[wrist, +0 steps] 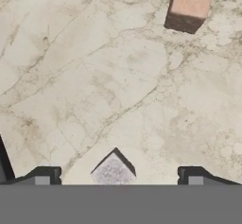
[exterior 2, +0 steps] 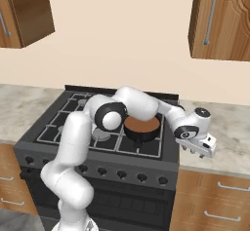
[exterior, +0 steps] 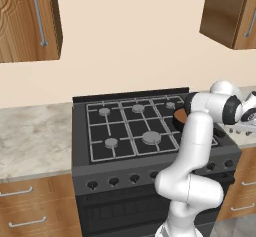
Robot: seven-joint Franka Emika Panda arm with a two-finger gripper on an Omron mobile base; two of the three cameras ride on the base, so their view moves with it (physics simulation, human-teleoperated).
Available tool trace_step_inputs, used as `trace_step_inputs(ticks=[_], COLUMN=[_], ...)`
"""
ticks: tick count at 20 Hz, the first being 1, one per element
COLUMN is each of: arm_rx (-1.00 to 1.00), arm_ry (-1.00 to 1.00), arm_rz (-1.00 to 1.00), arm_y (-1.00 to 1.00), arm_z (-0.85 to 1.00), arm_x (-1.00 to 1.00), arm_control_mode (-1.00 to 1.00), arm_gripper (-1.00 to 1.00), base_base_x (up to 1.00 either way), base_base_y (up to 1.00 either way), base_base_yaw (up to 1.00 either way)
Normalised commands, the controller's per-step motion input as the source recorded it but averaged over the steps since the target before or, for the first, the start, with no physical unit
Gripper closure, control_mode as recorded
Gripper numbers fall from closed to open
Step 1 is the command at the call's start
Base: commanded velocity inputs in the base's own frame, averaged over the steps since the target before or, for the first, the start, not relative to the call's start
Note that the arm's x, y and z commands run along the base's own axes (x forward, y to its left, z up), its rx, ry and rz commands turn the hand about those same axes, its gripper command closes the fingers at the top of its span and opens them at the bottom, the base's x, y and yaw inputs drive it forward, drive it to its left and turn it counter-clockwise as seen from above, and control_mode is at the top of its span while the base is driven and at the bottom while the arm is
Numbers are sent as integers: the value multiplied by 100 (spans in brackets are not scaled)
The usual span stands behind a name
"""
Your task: Pick up the sugar cube(s) and place them in the saucepan with hot chocolate.
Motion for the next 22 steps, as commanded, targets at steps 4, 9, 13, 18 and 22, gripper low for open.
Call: trace_step_inputs(ticks=[4, 9, 13, 18, 22], arm_rx=[0, 0, 0, 0, 0], arm_ry=[0, 0, 0, 0, 0], arm_rz=[0, 0, 0, 0, 0], arm_y=[0, 0, 0, 0, 0], arm_z=[-4, -6, -18, -20, -2], arm_x=[16, 2, 0, 0, 0], arm_control_mode=[-100, -100, -100, -100, -100], arm_gripper=[-100, -100, -100, 100, 100], base_base_x=[0, 0, 0, 0, 0], base_base_y=[0, 0, 0, 0, 0], base_base_yaw=[0, 0, 0, 0, 0])
